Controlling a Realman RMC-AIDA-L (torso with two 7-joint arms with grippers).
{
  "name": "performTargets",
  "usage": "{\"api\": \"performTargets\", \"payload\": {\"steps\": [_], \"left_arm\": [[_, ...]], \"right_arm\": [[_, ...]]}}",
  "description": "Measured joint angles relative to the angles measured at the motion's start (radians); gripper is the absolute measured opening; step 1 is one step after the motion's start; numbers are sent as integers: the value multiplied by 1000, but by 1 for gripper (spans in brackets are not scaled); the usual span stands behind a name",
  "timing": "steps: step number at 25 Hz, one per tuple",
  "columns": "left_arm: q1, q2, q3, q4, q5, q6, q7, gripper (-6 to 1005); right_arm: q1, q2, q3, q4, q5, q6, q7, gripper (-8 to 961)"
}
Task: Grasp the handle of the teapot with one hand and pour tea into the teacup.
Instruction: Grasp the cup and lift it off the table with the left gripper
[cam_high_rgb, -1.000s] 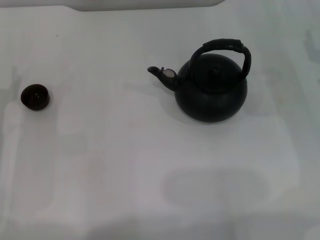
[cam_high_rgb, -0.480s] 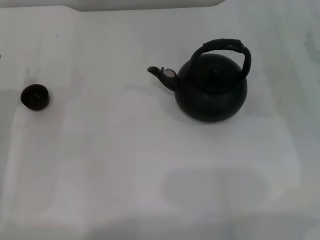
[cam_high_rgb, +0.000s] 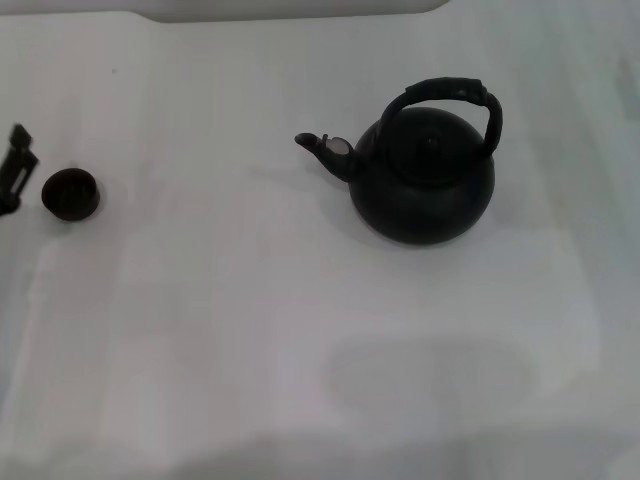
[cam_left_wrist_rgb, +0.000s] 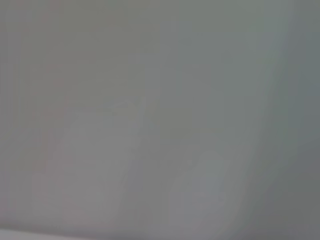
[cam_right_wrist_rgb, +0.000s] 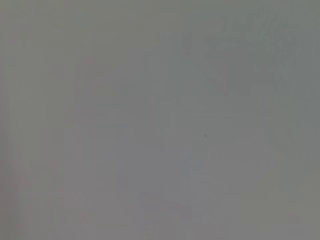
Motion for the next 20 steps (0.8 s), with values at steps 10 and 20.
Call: {"api": "performTargets", "payload": {"steps": [10,20], "left_arm": [[-6,0,0,0,84,72,1,862],[-24,3,0,1,125,122,1,861]], "right_arm": [[7,0,0,0,1,11,0,660],[6,3,-6,0,1,12,0,660]]}}
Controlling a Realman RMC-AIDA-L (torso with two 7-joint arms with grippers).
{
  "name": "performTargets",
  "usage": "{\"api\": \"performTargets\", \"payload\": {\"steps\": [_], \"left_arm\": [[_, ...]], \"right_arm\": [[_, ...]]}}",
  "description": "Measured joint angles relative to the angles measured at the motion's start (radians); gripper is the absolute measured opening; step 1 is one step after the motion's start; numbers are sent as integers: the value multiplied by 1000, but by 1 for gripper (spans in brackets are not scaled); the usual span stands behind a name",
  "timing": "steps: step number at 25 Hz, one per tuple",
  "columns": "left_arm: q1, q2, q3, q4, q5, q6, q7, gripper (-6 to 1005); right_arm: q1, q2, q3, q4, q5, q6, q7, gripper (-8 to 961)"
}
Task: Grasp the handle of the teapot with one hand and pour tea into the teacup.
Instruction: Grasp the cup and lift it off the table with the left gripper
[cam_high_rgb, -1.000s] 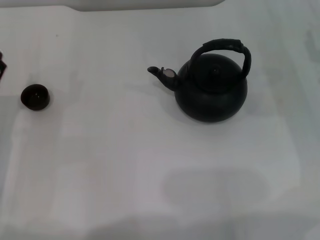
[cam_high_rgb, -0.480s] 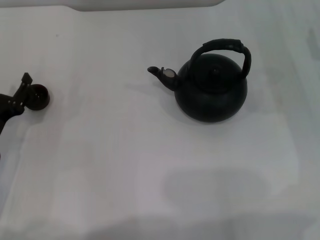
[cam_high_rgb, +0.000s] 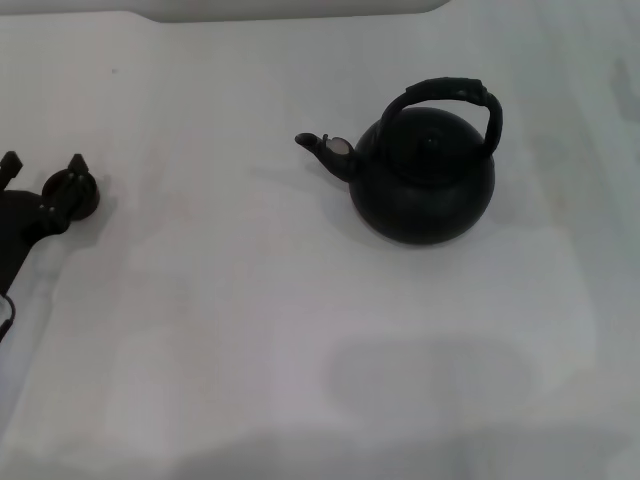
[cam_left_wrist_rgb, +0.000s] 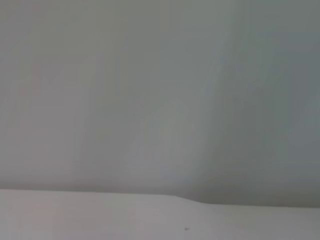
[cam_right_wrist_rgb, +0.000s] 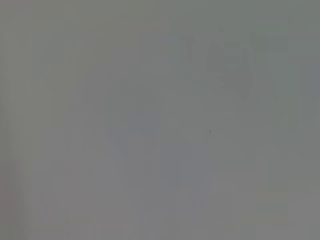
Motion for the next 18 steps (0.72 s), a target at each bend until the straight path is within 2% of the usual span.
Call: {"api": "performTargets", "payload": {"steps": [18], "left_arm": [[-28,0,0,1,19,62,1,861]], "right_arm": [[1,0,5,-3,0,0,0,659]]}}
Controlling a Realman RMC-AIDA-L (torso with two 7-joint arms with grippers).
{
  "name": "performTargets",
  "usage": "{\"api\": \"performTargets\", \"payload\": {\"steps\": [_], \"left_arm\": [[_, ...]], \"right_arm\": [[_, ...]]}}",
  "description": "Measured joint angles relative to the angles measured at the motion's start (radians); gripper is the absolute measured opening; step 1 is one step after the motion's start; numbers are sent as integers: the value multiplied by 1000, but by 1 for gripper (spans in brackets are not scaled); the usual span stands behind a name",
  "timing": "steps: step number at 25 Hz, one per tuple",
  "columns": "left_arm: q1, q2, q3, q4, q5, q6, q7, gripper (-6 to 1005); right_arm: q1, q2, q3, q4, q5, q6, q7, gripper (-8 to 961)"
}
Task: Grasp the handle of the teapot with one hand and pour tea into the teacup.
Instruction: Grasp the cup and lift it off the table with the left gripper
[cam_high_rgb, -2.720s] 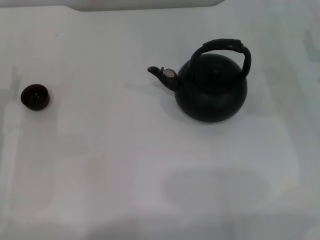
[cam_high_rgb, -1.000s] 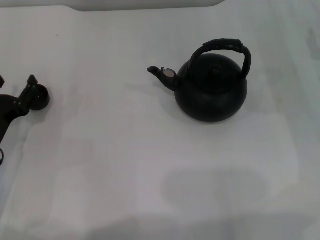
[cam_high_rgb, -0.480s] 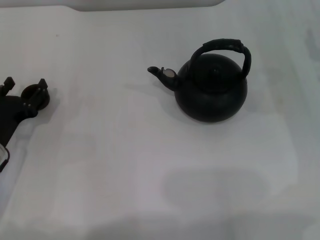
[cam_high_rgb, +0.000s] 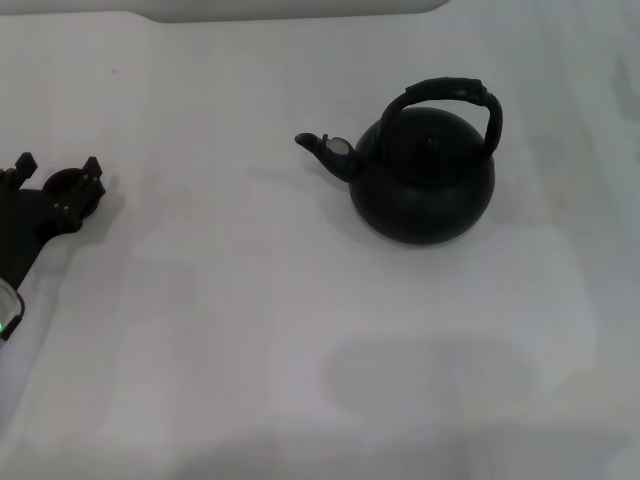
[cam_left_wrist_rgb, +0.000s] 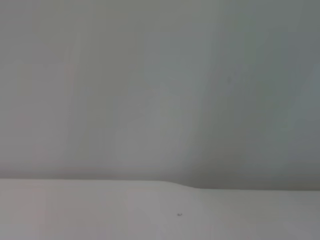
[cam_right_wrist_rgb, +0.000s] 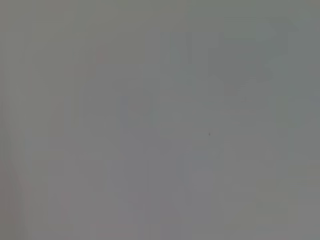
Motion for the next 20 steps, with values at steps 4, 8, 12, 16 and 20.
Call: {"api": "performTargets", "payload": {"steps": [4,8,12,16,20], "left_arm": [[-4,-1,0,-1,16,16,0,861],[-7,-1,0,-2,41,30,0,861],[-6,-2,0,-2,42,40,0,861],[-2,-2,0,-2,43,40,0,860],[4,-1,0,-2,43,37,0,860]], "right_arm": [[0,0,0,-3,0,0,0,659],[0,-1,0,-4,0,0,0,659],[0,-1,0,-6,0,0,0,659],[0,-2,0,-6,0,0,0,659],[0,-2,0,-6,0,0,0,659]]}}
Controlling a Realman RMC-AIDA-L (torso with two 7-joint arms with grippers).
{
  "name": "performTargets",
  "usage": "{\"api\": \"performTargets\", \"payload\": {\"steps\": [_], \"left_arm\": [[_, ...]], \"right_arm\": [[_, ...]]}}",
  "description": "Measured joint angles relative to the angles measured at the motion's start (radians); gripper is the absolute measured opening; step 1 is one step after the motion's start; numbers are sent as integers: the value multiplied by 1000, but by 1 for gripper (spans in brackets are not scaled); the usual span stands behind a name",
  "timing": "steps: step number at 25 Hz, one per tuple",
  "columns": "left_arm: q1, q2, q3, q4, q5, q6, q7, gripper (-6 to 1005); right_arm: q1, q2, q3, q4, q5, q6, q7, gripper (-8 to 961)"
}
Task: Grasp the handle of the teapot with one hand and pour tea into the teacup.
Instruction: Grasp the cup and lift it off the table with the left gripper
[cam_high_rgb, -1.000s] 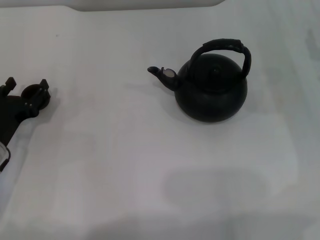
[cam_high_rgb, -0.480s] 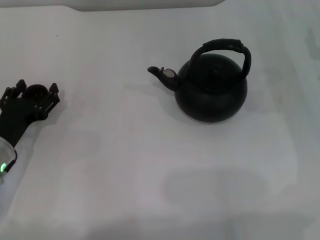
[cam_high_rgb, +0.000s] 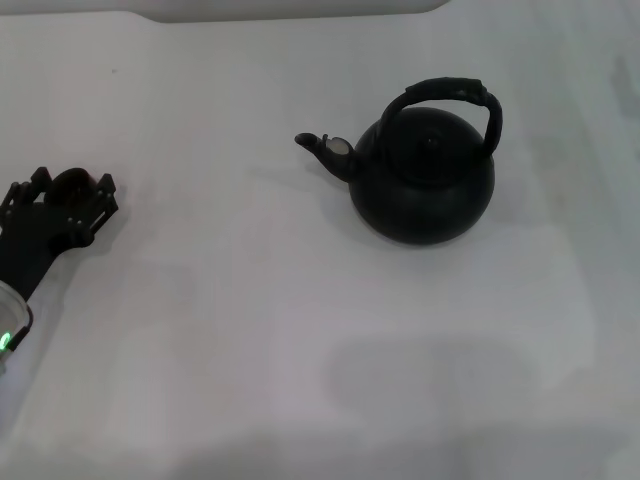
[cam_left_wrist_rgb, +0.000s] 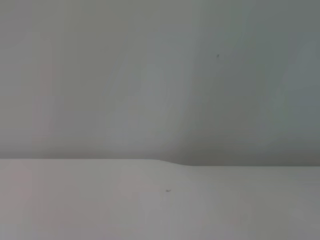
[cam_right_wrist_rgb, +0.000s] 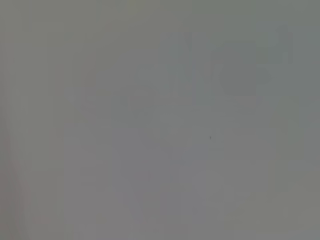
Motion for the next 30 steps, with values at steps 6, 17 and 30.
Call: {"api": "performTargets", "payload": {"steps": [6,17,30], "left_arm": [[2,1,-2,0,0,-13,0,860],[5,1,0,2,1,-22,0,861],[6,0,0,2,8,-1,0,862]], "right_arm": [[0,0,0,2,0,0,0,659],[0,0,0,5,0,-6,0,658],[0,0,0,1,0,-8,0,658]]}}
